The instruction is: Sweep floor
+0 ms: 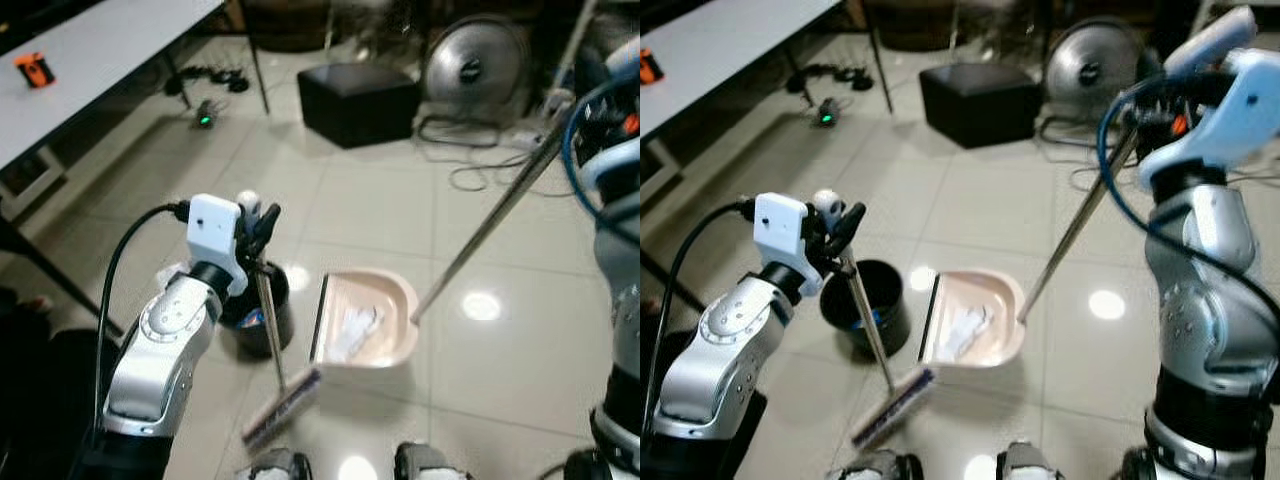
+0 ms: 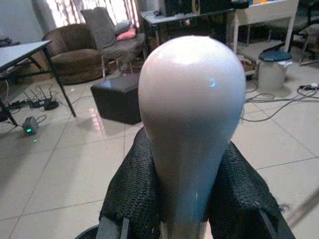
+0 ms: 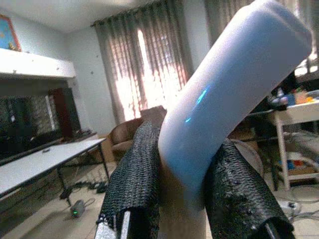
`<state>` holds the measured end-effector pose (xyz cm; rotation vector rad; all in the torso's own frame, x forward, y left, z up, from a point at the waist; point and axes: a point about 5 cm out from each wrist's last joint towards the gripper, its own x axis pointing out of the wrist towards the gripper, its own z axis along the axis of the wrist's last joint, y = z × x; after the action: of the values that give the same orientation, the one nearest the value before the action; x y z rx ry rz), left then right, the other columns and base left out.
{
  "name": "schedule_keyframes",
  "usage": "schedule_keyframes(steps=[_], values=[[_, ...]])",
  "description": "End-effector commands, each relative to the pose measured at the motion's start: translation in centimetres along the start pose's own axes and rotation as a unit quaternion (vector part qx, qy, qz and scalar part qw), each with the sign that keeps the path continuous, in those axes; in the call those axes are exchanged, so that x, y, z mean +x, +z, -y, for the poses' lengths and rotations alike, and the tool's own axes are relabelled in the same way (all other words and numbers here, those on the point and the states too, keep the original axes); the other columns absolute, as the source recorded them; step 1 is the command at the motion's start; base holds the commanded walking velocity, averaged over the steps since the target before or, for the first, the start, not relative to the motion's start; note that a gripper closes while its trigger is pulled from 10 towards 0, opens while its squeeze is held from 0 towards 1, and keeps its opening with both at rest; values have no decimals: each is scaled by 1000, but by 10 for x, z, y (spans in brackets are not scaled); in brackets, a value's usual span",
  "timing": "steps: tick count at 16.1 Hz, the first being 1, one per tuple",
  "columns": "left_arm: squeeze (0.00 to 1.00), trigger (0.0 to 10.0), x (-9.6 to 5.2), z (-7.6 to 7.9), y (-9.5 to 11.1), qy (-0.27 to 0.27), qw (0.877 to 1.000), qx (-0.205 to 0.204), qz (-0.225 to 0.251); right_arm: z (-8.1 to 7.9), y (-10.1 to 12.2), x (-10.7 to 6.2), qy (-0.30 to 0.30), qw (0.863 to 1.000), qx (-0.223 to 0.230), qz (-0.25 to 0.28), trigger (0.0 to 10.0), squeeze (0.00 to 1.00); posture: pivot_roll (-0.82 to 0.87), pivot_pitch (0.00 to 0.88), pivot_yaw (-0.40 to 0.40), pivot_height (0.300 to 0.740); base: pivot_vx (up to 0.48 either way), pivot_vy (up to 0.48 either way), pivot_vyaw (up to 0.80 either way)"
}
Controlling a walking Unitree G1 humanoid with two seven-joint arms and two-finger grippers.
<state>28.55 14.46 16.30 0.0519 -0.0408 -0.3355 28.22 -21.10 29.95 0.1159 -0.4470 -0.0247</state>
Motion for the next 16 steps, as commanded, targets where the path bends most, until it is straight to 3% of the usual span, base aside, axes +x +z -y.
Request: schedule_keyframes(steps=[1,5,7,12,16], values=[[0,10000,-2,-7,9,19,999,15,21,-6,17,1,12,999,16,30,10000,0,-128,89,112,740,0,0,0],[0,10000,-5,-12,10,32,999,31,25,-17,29,12,28,998,31,37,10000,0,-107,92,91,740,0,0,120],[0,10000,-6,-13,10,29,999,38,23,-25,32,16,39,998,41,40,10000,0,-66,76,94,740,326,0,681],[0,10000,-9,-19,11,41,998,44,23,-33,31,21,44,996,62,43,10000,0,-47,76,93,740,370,0,0],[0,10000,-11,-21,7,47,997,52,15,-27,23,16,28,997,63,37,10000,0,-43,74,92,740,382,0,0]])
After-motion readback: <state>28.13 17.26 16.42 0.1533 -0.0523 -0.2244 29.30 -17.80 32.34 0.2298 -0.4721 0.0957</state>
